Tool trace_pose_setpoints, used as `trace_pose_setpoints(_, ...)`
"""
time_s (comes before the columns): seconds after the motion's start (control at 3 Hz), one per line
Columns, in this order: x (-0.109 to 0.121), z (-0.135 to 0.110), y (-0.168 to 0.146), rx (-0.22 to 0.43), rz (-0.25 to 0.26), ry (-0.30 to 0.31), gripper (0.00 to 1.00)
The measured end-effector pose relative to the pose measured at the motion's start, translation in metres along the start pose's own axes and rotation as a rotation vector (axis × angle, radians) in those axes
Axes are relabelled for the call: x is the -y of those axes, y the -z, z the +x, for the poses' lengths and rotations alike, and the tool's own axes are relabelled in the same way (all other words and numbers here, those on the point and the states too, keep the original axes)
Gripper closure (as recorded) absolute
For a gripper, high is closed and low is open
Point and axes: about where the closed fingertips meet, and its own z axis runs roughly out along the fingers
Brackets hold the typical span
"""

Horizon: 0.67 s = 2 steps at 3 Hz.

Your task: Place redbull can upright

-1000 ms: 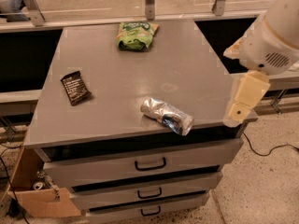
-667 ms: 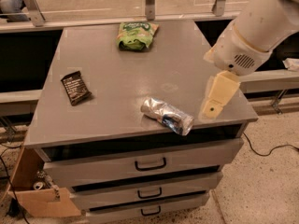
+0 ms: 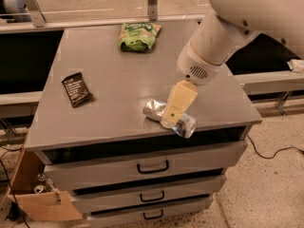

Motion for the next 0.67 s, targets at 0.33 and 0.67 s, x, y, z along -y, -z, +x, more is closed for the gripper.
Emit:
trace_pose_setpoints(0.33, -0.003, -0.014, -0.029, -0.02, -0.001, -0.03, 0.0)
trace_pose_setpoints(0.67, -0.007, -0.016, -0.056, -0.062, -0.009, -0.099, 0.18)
